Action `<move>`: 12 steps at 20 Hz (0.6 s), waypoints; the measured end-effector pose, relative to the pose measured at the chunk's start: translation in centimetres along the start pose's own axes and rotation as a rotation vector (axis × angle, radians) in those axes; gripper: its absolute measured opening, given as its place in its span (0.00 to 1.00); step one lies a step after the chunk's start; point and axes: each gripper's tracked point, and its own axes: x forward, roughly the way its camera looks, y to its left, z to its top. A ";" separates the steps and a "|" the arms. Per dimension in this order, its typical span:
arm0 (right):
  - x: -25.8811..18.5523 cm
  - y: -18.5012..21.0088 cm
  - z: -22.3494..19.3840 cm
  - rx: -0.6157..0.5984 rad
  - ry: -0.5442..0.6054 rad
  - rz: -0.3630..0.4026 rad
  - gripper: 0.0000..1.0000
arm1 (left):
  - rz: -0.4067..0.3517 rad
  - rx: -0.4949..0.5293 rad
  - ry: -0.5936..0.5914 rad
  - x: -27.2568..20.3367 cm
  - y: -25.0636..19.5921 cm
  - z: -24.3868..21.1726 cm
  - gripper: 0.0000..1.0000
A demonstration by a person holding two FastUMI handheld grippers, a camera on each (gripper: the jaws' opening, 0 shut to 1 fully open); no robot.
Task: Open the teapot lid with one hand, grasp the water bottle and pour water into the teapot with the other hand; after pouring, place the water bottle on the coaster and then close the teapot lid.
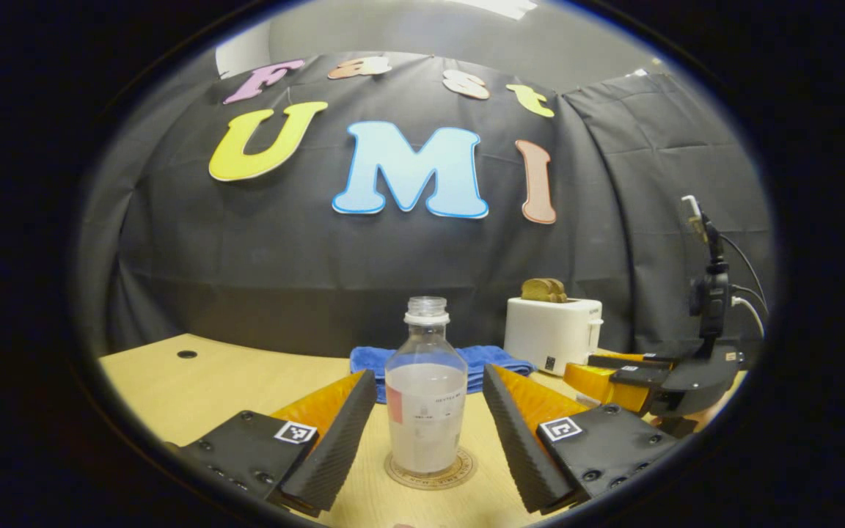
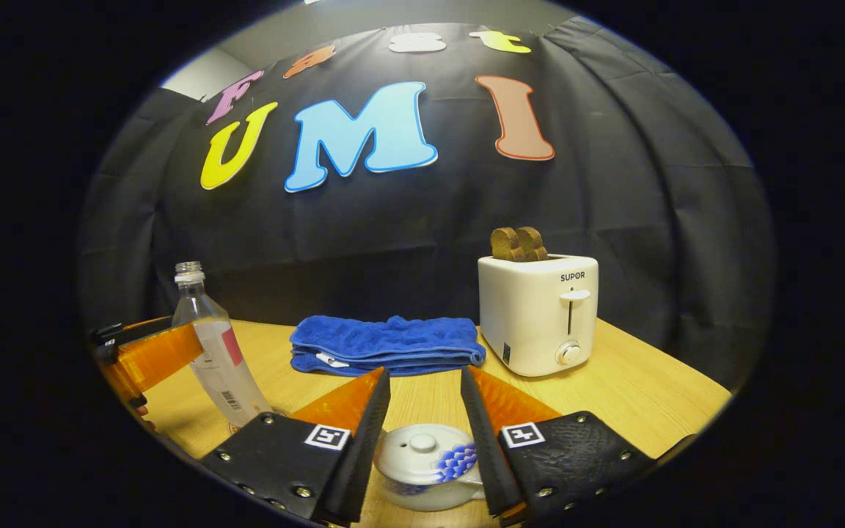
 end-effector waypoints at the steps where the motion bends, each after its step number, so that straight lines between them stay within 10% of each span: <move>1: -0.3 0.0 0.4 -0.007 -0.011 -0.002 0.67 | 0.000 0.002 0.000 -0.1 0.0 0.1 1.00; 4: -0.9 0.2 1.5 -0.037 -0.037 -0.017 0.98 | -0.005 0.007 -0.009 -0.2 -0.1 0.6 1.00; 12: -5.4 2.8 2.1 -0.083 -0.073 -0.020 0.98 | -0.018 -0.004 -0.041 -1.1 -0.7 2.2 1.00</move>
